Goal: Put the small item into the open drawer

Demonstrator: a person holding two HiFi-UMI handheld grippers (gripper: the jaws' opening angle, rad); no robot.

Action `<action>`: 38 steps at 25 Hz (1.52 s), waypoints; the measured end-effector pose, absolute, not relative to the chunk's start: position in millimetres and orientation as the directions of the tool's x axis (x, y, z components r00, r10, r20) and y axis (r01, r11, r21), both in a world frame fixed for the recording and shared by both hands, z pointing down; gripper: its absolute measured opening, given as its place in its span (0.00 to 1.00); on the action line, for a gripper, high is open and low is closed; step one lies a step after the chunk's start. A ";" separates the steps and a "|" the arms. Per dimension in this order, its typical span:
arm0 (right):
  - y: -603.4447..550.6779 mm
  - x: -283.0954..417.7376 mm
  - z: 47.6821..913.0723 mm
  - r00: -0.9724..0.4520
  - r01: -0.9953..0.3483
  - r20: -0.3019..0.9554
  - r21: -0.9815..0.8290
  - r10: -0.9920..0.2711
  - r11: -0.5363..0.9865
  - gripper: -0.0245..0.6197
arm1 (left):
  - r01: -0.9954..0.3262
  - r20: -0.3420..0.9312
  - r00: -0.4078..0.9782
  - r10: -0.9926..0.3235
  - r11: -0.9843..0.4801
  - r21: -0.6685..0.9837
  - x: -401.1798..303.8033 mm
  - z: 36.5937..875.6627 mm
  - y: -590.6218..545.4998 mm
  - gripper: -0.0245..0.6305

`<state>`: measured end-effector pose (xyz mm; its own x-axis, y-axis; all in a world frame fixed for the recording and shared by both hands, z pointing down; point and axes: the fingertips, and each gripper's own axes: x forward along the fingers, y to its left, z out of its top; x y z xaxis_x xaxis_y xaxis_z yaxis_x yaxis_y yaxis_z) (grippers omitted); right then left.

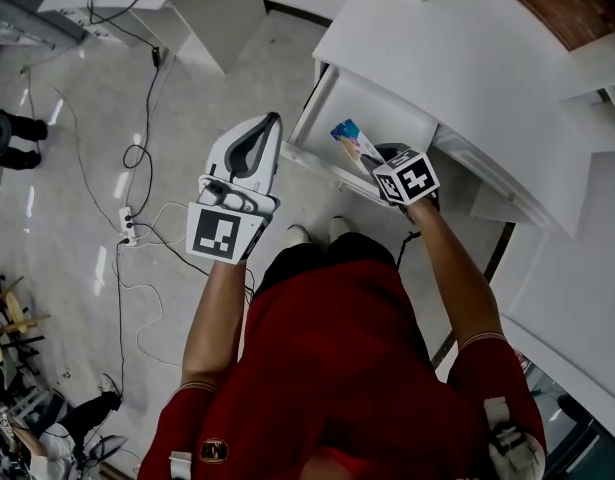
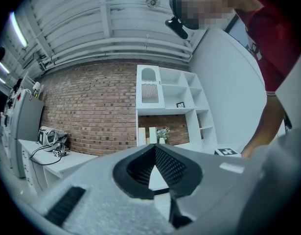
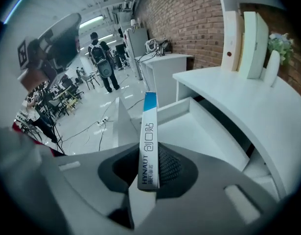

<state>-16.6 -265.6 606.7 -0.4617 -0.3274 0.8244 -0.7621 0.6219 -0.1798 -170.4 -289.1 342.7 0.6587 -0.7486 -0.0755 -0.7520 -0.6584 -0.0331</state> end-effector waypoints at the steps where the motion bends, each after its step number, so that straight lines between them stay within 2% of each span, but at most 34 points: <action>1: -268.3 -17.2 616.8 -0.453 -0.753 0.840 -0.180 -0.300 0.633 0.16 | -0.757 -0.069 0.653 -0.754 -0.652 -0.030 -173.0 344.5 -293.5 0.04; 12: -275.7 -11.3 695.2 -0.362 -0.715 0.926 -0.201 -0.109 0.670 0.17 | -0.803 -0.023 0.596 -0.803 -0.596 -0.013 -183.0 355.9 -319.5 0.04; 30: -285.7 -20.0 736.0 -0.345 -0.656 0.938 -0.232 -0.013 0.719 0.18 | -0.827 0.052 0.559 -0.828 -0.561 -0.035 -193.3 375.1 -325.6 0.04; 38: -282.6 -30.5 727.5 -0.410 -0.628 0.912 -0.285 0.003 0.724 0.24 | -0.824 0.057 0.563 -0.824 -0.565 -0.032 -193.9 376.2 -324.1 0.04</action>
<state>-30.5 -282.6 727.5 -0.4095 0.0031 0.9123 -0.6283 0.7240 -0.2845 -193.9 -324.1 376.2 0.5632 -0.8244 0.0567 -0.8242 -0.5653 -0.0324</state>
